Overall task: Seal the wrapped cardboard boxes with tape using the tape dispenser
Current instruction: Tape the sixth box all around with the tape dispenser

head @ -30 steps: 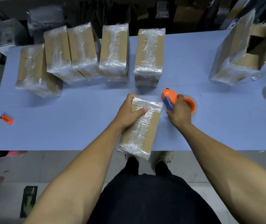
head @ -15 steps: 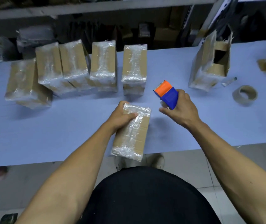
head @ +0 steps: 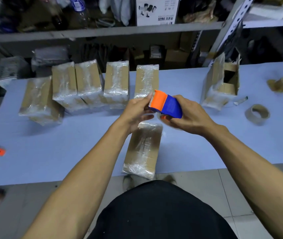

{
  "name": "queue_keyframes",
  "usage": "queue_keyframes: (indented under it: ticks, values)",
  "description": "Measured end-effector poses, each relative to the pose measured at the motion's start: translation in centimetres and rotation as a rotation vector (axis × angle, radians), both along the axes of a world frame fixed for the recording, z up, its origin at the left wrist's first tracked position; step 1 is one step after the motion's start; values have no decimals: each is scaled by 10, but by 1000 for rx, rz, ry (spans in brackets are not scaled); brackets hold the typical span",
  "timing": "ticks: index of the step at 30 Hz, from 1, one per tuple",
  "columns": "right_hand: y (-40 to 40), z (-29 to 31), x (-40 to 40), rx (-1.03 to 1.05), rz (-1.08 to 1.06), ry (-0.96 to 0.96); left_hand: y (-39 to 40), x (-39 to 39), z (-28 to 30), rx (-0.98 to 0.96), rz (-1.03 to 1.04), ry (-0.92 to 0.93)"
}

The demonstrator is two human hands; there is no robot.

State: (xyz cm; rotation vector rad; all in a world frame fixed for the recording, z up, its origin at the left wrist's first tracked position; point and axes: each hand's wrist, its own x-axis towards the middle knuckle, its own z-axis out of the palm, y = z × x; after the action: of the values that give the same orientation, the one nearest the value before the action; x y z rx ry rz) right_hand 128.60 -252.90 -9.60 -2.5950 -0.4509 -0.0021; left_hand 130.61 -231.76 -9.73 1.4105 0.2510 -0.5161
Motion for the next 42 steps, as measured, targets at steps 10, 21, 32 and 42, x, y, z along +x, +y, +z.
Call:
queue_keyframes:
  ticks: [10, 21, 32, 42]
  values:
    - [4, -3, 2, -62, 79, 42, 7, -1, -14, 321, 156, -236]
    - [-21, -31, -16, -208, -4, 186, 62, -2, -80, 437, 292, -6]
    - [-24, -53, -17, -216, -77, 279, 27, -8, -120, 187, 325, 334]
    - [-22, -60, -20, -169, -119, 309, 20, -12, -102, 444, 81, 158]
